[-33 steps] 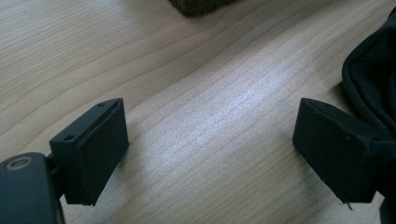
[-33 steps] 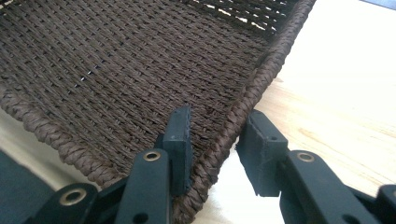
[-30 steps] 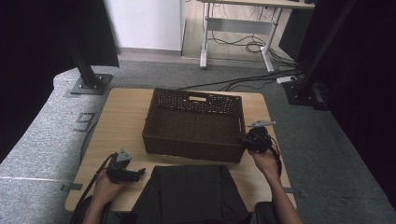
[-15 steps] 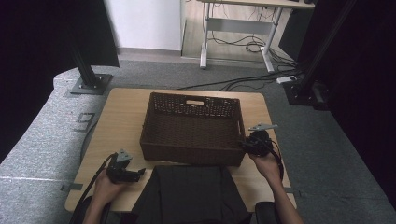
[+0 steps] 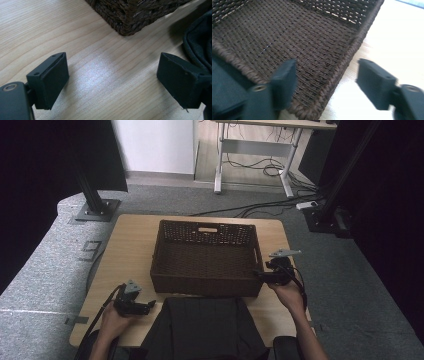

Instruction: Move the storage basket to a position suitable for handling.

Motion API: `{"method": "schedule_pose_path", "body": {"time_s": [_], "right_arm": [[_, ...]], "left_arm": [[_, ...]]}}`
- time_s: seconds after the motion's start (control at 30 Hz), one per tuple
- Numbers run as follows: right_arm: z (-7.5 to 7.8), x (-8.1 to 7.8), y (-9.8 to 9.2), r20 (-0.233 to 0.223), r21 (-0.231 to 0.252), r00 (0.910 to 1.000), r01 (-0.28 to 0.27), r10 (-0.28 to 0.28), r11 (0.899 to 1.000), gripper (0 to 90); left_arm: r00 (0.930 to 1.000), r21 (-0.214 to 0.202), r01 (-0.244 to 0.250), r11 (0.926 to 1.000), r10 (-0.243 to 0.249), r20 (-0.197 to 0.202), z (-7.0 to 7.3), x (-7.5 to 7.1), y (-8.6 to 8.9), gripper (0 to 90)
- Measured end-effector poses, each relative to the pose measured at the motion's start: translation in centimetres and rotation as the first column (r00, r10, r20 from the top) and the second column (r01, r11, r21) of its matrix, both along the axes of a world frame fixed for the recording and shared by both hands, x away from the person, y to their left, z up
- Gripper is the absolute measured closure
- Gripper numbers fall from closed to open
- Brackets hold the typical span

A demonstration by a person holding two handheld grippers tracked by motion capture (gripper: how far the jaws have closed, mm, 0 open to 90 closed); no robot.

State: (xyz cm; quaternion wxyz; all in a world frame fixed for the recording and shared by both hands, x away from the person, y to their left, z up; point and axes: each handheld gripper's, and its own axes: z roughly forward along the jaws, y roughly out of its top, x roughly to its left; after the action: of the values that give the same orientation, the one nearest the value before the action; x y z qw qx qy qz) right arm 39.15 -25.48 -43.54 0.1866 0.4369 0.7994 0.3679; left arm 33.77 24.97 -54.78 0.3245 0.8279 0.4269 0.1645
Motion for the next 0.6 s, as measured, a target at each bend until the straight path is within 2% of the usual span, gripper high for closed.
{"method": "schedule_pose_path", "body": {"time_s": [0.07, 0.3, 0.47, 0.6], "right_arm": [[0.4, -0.3, 0.0, 0.01, -0.005, 0.9999, -0.01, 0.01, 1.0, 17.8], [0.9, -2.1, -1.0, 0.03, 0.022, 0.9994, -0.018, 0.017, 1.0, 10.6], [-0.5, -3.2, -1.8, 0.034, 0.005, 0.9993, 0.015, -0.015, 1.0, 0.4], [-2.0, -3.8, -2.3, 0.038, 0.003, 0.9984, 0.043, -0.043, 0.999, 0.0]], "left_arm": [[1.0, 0.007, -0.001, 1.0, 0.001, -0.008, 0.0, 0.1, -0.1, 6.2], [1.0, 0.008, -0.003, 1.0, 0.003, -0.009, 0.0, 0.1, -0.1, 4.7], [0.9999, 0.008, -0.002, 1.0, 0.003, -0.011, 0.0, 0.1, -0.1, 4.7], [0.9999, 0.007, -0.002, 1.0, 0.002, -0.011, 0.0, 0.1, -0.1, 4.7]]}}
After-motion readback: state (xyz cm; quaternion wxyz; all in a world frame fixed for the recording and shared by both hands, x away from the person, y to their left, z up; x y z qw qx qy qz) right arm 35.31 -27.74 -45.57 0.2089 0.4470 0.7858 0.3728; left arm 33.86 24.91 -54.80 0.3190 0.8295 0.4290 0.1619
